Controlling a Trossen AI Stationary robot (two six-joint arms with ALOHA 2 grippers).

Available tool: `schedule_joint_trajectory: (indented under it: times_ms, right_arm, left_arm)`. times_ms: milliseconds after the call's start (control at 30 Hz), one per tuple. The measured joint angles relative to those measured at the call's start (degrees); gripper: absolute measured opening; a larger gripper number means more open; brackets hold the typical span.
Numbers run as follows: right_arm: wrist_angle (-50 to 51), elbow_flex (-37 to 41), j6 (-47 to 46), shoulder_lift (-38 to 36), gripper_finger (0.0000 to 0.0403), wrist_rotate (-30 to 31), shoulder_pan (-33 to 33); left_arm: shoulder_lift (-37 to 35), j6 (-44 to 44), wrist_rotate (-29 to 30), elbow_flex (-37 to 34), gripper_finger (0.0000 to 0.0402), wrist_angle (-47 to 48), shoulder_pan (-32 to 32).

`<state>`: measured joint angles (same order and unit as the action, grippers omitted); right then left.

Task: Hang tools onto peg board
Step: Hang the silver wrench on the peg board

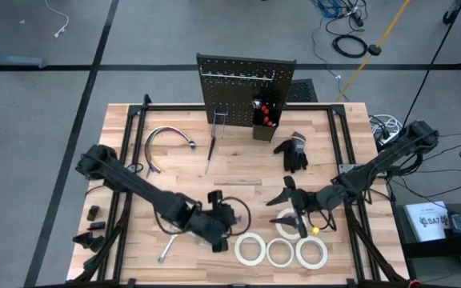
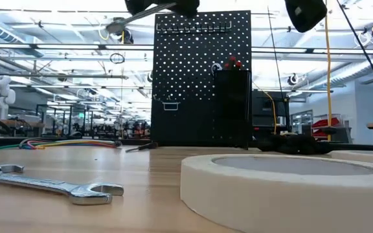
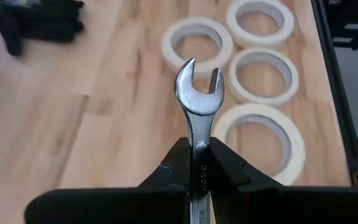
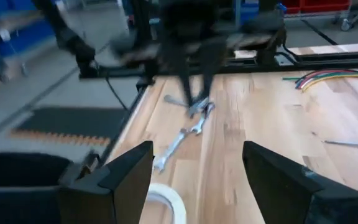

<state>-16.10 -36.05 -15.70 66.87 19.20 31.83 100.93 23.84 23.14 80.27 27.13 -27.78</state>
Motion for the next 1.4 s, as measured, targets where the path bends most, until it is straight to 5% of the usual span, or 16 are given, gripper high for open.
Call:
schedule_joint_trajectory:
  times_ms: [100, 333, 467, 600, 800, 1067, 1400]
  right_arm:
    - [0.23, 0.00, 5.85, 1.51, 0.0242, -3.06, 1.09]
    - [-3.41, 0.11, 31.27, 3.44, 0.0242, -4.24, 3.87]
    - [-5.62, 0.11, 49.58, 3.86, 0.0242, 5.09, 6.37]
    - [-10.35, 0.09, 62.41, 5.90, 0.0242, 18.59, 8.57]
    - [-13.29, 0.09, 73.58, 7.10, 0.0242, 28.49, 9.89]
    - [-14.21, 0.00, 80.05, 8.82, 0.0242, 29.32, 9.50]
    - [-13.52, -5.15, 87.57, 14.87, 0.0242, 39.17, 9.45]
  left_arm:
    - [-1.55, 2.45, -2.15, -0.02, 0.0021, -0.05, 2.41]
    - [-1.58, 13.91, -24.58, -0.04, 0.0021, -2.84, 8.52]
    - [-1.58, 20.10, -31.40, -0.04, 0.0020, -8.05, 11.13]
    - [-1.62, 24.15, -33.79, -0.02, 0.0020, -14.31, 13.36]
    - [-1.62, 26.80, -34.91, -0.02, 0.0020, -14.19, 15.20]
    - [0.09, 29.48, -33.34, -0.02, 0.0013, -16.73, 15.30]
    - [1.64, 31.03, -33.42, 0.00, 0.0015, -19.01, 15.73]
